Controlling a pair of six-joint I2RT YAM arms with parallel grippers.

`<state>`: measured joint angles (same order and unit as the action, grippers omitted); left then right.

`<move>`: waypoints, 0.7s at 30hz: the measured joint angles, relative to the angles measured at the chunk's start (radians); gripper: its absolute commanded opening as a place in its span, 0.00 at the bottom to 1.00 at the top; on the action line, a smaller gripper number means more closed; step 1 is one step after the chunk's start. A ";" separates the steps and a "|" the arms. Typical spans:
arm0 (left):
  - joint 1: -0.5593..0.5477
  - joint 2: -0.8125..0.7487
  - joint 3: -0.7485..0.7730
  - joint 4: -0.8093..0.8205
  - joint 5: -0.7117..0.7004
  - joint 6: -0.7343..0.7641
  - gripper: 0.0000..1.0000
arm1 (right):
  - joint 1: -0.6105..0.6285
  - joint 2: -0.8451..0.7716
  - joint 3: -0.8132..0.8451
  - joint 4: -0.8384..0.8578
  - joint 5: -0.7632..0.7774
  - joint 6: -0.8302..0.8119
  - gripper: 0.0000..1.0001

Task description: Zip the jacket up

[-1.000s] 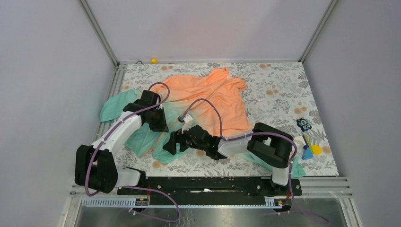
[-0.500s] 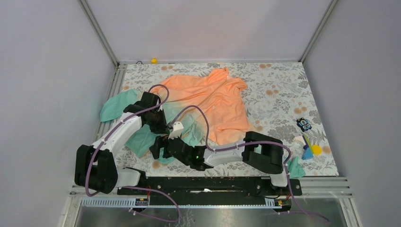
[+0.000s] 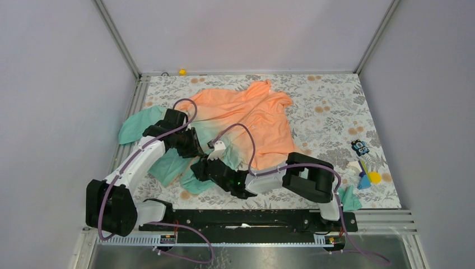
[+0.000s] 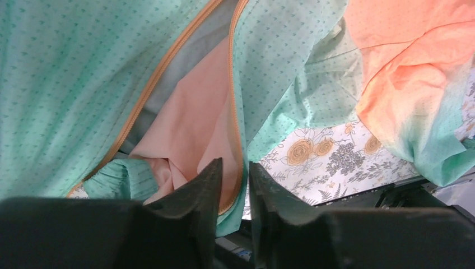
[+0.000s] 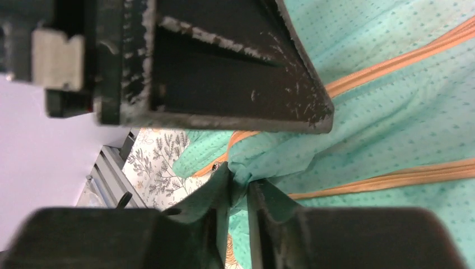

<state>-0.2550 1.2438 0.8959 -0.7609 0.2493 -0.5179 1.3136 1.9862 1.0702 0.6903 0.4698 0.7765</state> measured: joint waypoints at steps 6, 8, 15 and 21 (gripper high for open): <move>0.000 -0.016 0.000 -0.004 0.018 -0.016 0.78 | -0.055 0.000 -0.147 0.236 -0.152 -0.016 0.00; 0.000 -0.038 -0.002 -0.003 0.032 -0.025 0.79 | -0.085 0.007 -0.199 0.328 -0.257 -0.024 0.00; 0.000 -0.127 -0.040 -0.011 0.123 -0.036 0.74 | -0.169 0.028 -0.280 0.583 -0.572 -0.072 0.00; 0.000 -0.200 -0.086 -0.060 0.149 -0.051 0.63 | -0.174 0.031 -0.301 0.713 -0.695 -0.070 0.00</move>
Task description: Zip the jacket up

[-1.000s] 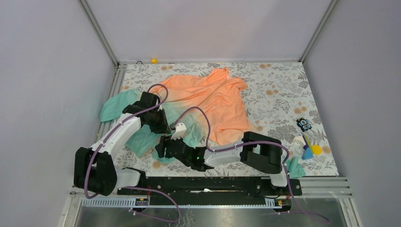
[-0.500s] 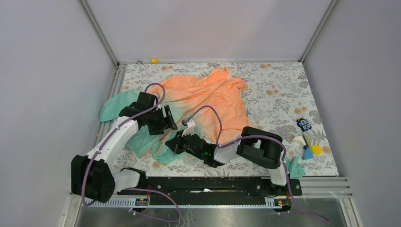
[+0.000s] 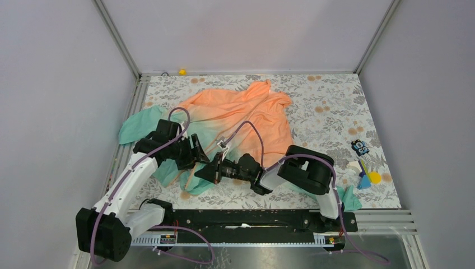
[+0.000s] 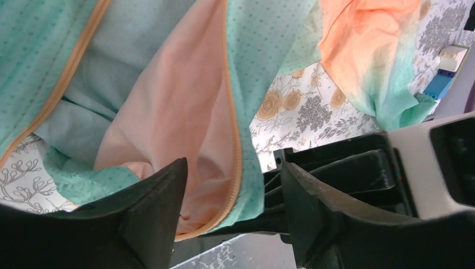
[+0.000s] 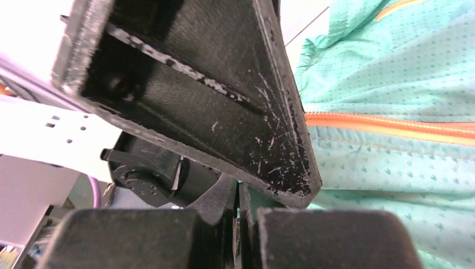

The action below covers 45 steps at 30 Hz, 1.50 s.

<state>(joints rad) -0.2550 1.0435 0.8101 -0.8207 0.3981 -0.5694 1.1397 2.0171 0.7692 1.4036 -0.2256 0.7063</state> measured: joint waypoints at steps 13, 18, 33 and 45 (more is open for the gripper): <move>0.006 -0.061 -0.051 0.011 0.032 -0.058 0.11 | -0.009 0.017 0.000 0.003 -0.029 0.032 0.54; 0.006 -0.064 -0.051 0.018 0.028 -0.082 0.00 | -0.010 -0.014 0.006 -0.222 0.114 0.119 0.69; 0.006 -0.116 -0.052 0.076 -0.022 -0.158 0.00 | 0.176 -0.233 0.118 -0.764 0.452 0.286 0.81; 0.006 -0.136 -0.068 0.097 -0.036 -0.167 0.00 | 0.182 -0.188 0.229 -0.854 0.555 0.248 0.71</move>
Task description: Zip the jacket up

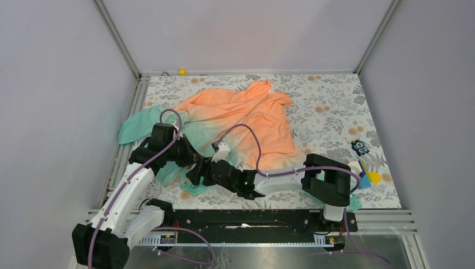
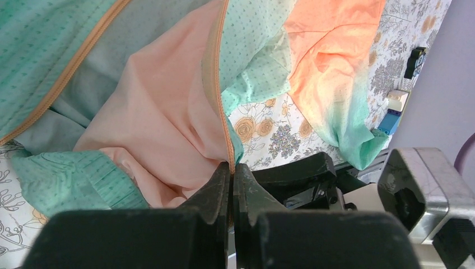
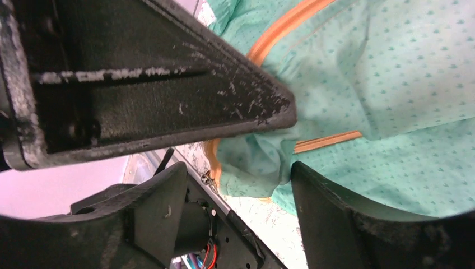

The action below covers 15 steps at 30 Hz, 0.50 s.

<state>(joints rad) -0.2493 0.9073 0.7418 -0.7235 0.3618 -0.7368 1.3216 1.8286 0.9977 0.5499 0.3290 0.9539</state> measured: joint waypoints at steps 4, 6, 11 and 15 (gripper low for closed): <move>0.000 -0.001 -0.012 0.006 0.000 -0.003 0.00 | 0.000 0.001 0.001 0.000 0.039 0.000 0.71; 0.000 -0.002 -0.019 0.007 -0.002 -0.006 0.00 | 0.000 0.002 0.002 -0.003 0.055 0.000 0.69; 0.000 -0.003 -0.022 0.009 -0.003 -0.006 0.00 | 0.000 0.005 0.004 -0.015 0.079 0.000 0.63; 0.000 -0.003 -0.022 0.011 -0.003 -0.006 0.00 | 0.000 0.009 0.013 -0.022 0.082 0.000 0.62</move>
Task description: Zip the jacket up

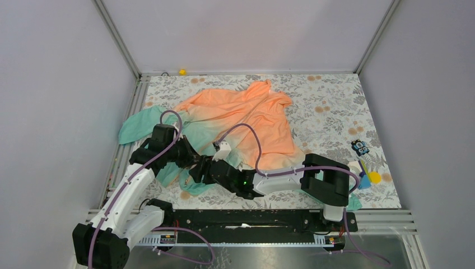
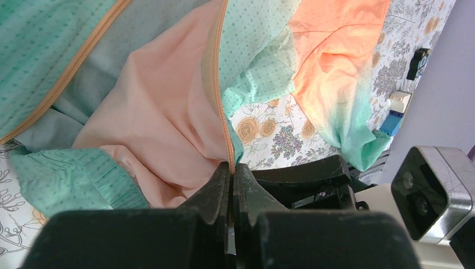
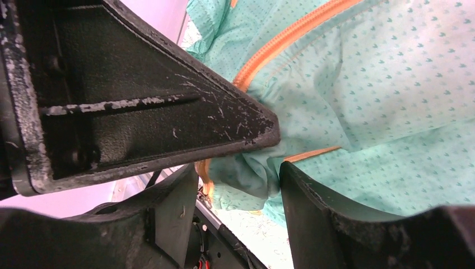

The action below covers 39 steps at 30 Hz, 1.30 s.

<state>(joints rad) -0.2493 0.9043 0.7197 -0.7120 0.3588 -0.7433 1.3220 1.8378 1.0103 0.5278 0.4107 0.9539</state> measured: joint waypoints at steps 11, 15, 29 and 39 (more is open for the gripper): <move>0.000 0.000 0.000 0.000 0.000 -0.003 0.00 | 0.000 0.041 0.024 0.005 -0.005 -0.001 0.53; 0.000 0.001 0.000 0.001 0.000 -0.003 0.00 | 0.000 0.045 0.022 0.024 -0.011 -0.004 0.35; 0.000 0.017 0.089 -0.075 -0.029 0.053 0.55 | -0.037 0.082 -0.134 0.484 -0.227 -0.161 0.00; 0.000 0.073 0.224 -0.196 -0.069 0.138 0.46 | -0.119 0.182 -0.267 0.855 -0.438 -0.211 0.11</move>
<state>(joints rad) -0.2493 0.9775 0.9432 -0.9081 0.2897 -0.6056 1.2026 2.0193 0.7433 1.3823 -0.0273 0.7425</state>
